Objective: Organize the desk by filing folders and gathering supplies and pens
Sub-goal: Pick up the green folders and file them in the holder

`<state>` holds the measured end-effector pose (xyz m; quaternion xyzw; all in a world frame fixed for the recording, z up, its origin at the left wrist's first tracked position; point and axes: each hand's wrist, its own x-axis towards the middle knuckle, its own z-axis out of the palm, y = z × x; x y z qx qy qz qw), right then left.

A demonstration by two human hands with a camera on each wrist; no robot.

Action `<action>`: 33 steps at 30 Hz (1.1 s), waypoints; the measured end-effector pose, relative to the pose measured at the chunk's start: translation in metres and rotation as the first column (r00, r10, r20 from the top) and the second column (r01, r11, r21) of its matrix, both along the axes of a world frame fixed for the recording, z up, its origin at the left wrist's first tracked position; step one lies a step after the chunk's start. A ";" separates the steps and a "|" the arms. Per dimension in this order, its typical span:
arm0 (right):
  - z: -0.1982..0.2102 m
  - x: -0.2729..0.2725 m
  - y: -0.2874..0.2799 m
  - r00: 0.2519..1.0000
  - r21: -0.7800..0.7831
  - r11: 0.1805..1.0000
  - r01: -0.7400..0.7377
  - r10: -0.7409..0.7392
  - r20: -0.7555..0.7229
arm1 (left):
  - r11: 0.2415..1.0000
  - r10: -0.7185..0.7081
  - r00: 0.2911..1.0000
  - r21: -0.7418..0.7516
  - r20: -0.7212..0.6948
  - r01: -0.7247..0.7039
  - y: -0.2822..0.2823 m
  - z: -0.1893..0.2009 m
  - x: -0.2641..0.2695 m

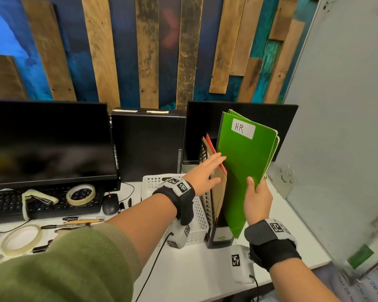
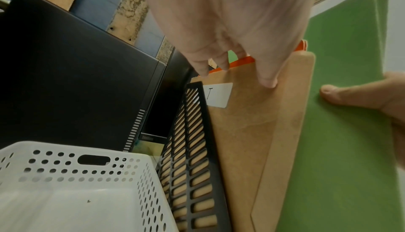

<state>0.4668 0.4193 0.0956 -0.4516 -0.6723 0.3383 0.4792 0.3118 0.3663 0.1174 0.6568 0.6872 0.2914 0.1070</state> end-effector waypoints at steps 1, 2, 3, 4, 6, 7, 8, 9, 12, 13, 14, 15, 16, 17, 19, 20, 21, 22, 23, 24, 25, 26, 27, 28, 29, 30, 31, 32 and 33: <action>0.001 0.004 0.000 0.997 0.005 0.999 -0.031 0.031 0.073 | 1.000 -0.002 1.000 0.006 -0.001 0.002 0.000 0.000 0.000; 0.004 0.008 0.001 0.980 0.009 0.998 -0.064 0.061 0.192 | 1.000 -0.002 1.000 0.010 -0.003 0.002 -0.001 0.000 0.000; 0.007 0.012 0.001 0.941 0.011 0.996 -0.090 0.081 0.328 | 1.000 -0.001 1.000 0.015 -0.005 0.001 -0.001 -0.001 0.000; 0.010 0.016 0.002 0.889 0.014 0.995 -0.101 0.084 0.450 | 1.000 0.001 1.000 0.018 -0.005 -0.001 -0.001 -0.001 0.000; 0.013 0.019 0.005 0.828 0.033 0.996 -0.088 0.054 0.559 | 1.000 0.003 1.000 0.018 0.000 -0.003 -0.001 -0.001 0.000; 0.011 0.020 0.008 0.828 0.038 0.997 -0.074 0.040 0.559 | 1.000 0.004 1.000 0.018 0.002 -0.004 -0.001 -0.001 0.001; 0.009 0.019 0.009 0.842 0.039 0.998 -0.055 0.025 0.538 | 1.000 0.004 1.000 0.020 0.003 -0.004 -0.001 -0.001 0.001; 0.006 0.018 0.010 0.861 0.040 0.999 -0.034 0.009 0.509 | 1.000 0.003 1.000 0.022 0.003 -0.003 -0.001 -0.001 0.002; -0.004 0.013 0.012 0.898 0.039 0.999 0.014 -0.029 0.440 | 1.000 0.005 1.000 0.025 0.008 -0.005 -0.001 -0.002 0.002; -0.006 0.012 0.012 0.905 0.050 0.998 0.024 -0.043 0.424 | 1.000 0.004 1.000 0.026 0.009 -0.004 0.000 -0.002 0.003; -0.010 0.011 0.013 0.908 0.062 0.998 0.027 -0.051 0.416 | 1.000 0.005 1.000 0.027 0.011 -0.005 0.000 -0.002 0.003; -0.014 0.010 0.014 0.906 0.070 0.997 0.025 -0.052 0.420 | 1.000 0.008 1.000 0.028 0.013 -0.008 0.001 -0.002 0.003; -0.018 0.010 0.015 0.905 0.068 0.998 0.020 -0.047 0.423 | 0.999 0.012 1.000 0.029 0.015 -0.013 0.001 -0.003 0.003; -0.022 0.011 0.016 0.905 0.058 0.998 0.020 -0.043 0.423 | 1.000 0.015 1.000 0.027 0.015 -0.016 0.001 -0.003 0.003; -0.026 0.013 0.018 0.912 0.043 0.998 0.035 -0.049 0.406 | 0.999 0.019 1.000 0.028 0.017 -0.020 0.002 -0.003 0.002; -0.025 0.014 0.017 0.916 0.048 0.998 0.040 -0.056 0.397 | 0.999 0.020 1.000 0.030 0.016 -0.020 0.002 -0.003 0.003; -0.024 0.015 0.016 0.919 0.058 0.997 0.042 -0.061 0.390 | 0.999 0.019 1.000 0.030 0.014 -0.020 0.002 -0.003 0.003; -0.022 0.016 0.015 0.923 0.074 0.996 0.038 -0.064 0.379 | 0.999 0.019 1.000 0.030 0.012 -0.019 0.002 -0.003 0.003; -0.019 0.016 0.014 0.928 0.101 0.994 0.034 -0.069 0.365 | 0.999 0.018 1.000 0.031 0.010 -0.019 0.003 -0.003 0.003; -0.016 0.015 0.013 0.932 0.135 0.990 0.031 -0.077 0.353 | 0.999 0.019 1.000 0.034 0.008 -0.019 0.003 -0.003 0.003; -0.014 0.015 0.011 0.934 0.165 0.986 0.026 -0.082 0.347 | 0.999 0.019 1.000 0.037 0.007 -0.019 0.003 -0.003 0.003; -0.013 0.015 0.009 0.935 0.184 0.983 0.015 -0.079 0.345 | 0.999 0.019 1.000 0.039 0.008 -0.019 0.003 -0.004 0.003; -0.015 0.015 0.007 0.935 0.186 0.982 0.006 -0.071 0.347 | 0.999 0.019 1.000 0.041 0.008 -0.019 0.004 -0.004 0.003; -0.019 0.016 0.005 0.938 0.171 0.985 -0.001 -0.058 0.341 | 0.999 0.020 1.000 0.042 0.008 -0.020 0.004 -0.005 0.002; -0.024 0.018 0.003 0.945 0.145 0.989 -0.004 -0.044 0.325 | 0.999 0.021 1.000 0.042 0.007 -0.021 0.004 -0.005 0.002; -0.029 0.019 0.002 0.955 0.122 0.992 -0.005 -0.032 0.295 | 0.999 0.023 1.000 0.041 0.006 -0.023 0.005 -0.005 0.001; -0.034 0.022 0.000 0.964 0.103 0.995 -0.003 -0.024 0.264 | 0.999 0.025 1.000 0.041 0.004 -0.025 0.006 -0.005 0.001; -0.035 0.023 0.000 0.968 0.090 0.996 -0.001 -0.022 0.250 | 0.999 0.025 1.000 0.042 0.002 -0.025 0.006 -0.005 0.001; -0.035 0.023 0.002 0.964 0.084 0.996 -0.002 -0.020 0.266 | 0.999 0.024 1.000 0.044 -0.001 -0.024 0.006 -0.005 0.000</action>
